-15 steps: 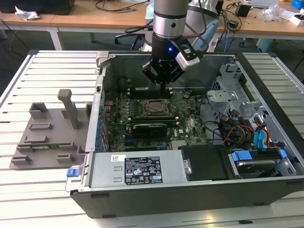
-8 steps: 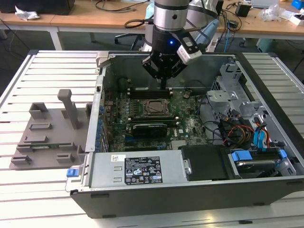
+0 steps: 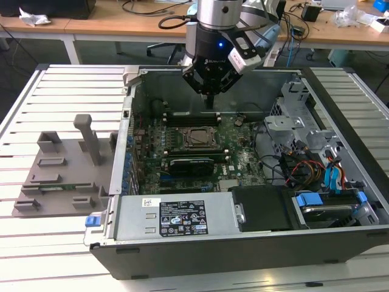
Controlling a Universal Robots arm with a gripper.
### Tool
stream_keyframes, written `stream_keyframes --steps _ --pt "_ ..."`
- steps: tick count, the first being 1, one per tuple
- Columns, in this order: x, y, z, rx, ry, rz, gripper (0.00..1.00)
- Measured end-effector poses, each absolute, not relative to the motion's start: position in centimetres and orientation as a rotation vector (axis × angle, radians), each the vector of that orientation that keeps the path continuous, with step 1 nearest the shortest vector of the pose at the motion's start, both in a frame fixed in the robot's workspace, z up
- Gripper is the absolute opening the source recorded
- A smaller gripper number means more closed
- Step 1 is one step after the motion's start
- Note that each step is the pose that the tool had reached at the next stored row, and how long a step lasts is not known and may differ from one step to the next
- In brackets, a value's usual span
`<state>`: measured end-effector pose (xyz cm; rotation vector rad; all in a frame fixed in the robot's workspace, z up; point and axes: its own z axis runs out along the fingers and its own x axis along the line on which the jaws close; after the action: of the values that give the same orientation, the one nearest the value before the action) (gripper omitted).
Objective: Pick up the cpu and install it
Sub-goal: 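Install the first cpu locking lever, then install the second cpu locking lever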
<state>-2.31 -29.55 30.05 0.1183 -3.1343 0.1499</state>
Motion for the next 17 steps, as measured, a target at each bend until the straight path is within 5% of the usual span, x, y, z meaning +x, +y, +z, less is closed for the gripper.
stream_keyframes --steps 17 --pt "-2.31 -30.14 30.05 0.118 -3.135 0.133 0.11"
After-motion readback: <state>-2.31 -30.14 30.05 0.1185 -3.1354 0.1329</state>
